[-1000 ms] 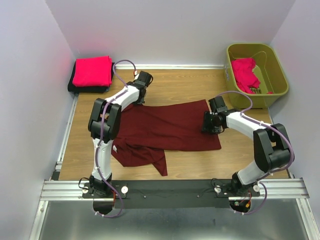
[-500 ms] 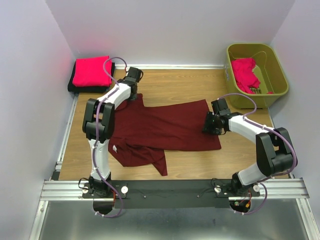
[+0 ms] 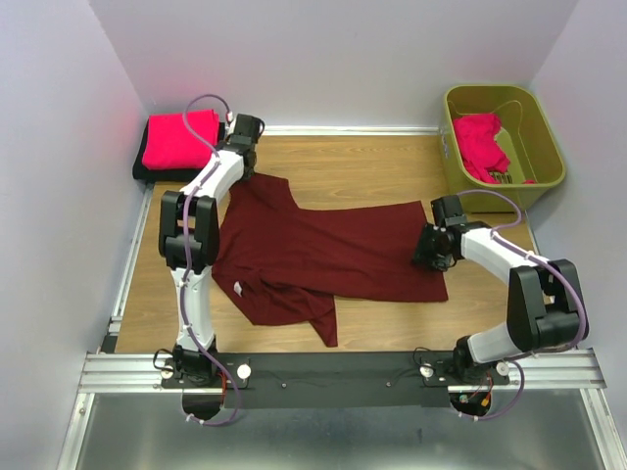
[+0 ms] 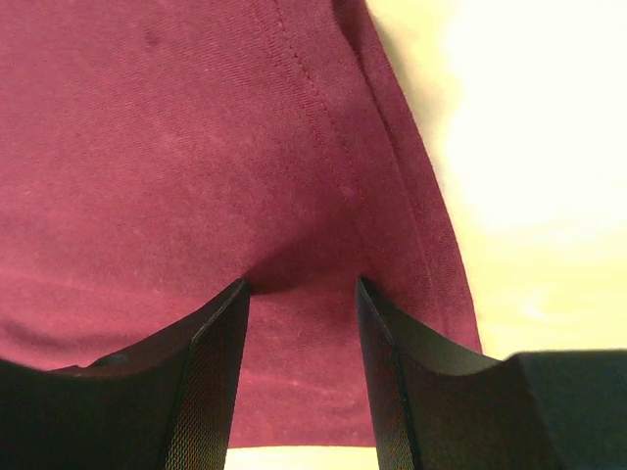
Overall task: Fold and stack the t-shirts
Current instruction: Flatten the tshirt out
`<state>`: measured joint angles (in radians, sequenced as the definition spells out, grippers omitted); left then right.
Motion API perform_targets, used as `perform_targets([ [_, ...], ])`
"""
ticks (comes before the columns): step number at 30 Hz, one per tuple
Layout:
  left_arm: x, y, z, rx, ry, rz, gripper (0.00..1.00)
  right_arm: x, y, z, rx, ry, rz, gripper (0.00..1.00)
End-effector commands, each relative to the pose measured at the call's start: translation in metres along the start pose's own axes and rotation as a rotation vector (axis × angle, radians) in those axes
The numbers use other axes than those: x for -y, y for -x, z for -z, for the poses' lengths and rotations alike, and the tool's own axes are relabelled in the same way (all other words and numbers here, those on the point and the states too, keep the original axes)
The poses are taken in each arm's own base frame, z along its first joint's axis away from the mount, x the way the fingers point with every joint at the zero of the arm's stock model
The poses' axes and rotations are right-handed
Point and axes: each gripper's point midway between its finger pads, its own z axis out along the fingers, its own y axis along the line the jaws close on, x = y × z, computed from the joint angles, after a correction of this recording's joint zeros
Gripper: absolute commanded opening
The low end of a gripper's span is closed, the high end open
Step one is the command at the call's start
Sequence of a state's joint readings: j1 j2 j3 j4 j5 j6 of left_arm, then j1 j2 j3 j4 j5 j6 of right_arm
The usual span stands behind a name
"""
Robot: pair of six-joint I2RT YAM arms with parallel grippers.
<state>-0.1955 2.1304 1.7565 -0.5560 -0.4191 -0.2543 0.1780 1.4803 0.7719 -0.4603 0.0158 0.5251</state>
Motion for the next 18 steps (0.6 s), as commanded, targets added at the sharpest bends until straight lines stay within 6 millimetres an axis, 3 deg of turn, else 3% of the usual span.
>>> perform_targets([
  [1, -0.029, 0.017, -0.015, 0.029, 0.142, 0.007, 0.05, 0.057, -0.055, 0.009, -0.186, -0.209, -0.007, 0.56],
  [2, -0.030, 0.027, -0.014, 0.049, 0.141, 0.019, 0.11, 0.055, -0.052, 0.013, -0.178, -0.205, -0.007, 0.56],
  [4, -0.028, 0.032, -0.018, 0.053, 0.133, 0.022, 0.33, 0.052, -0.046, 0.016, -0.158, -0.189, 0.003, 0.56],
  [7, -0.026, 0.043, -0.015, 0.084, 0.117, 0.026, 0.54, 0.040, -0.025, 0.024, -0.100, -0.142, 0.040, 0.56],
  [10, -0.018, 0.045, -0.013, 0.097, 0.057, 0.024, 0.58, 0.025, -0.008, 0.032, -0.063, -0.082, 0.067, 0.57],
  [14, 0.011, 0.024, -0.017, 0.048, -0.114, 0.002, 0.58, 0.009, 0.008, 0.036, -0.035, -0.020, 0.100, 0.57],
  [18, 0.025, 0.000, -0.018, -0.005, -0.200, -0.009, 0.58, -0.008, 0.017, 0.039, -0.019, 0.057, 0.134, 0.57],
])
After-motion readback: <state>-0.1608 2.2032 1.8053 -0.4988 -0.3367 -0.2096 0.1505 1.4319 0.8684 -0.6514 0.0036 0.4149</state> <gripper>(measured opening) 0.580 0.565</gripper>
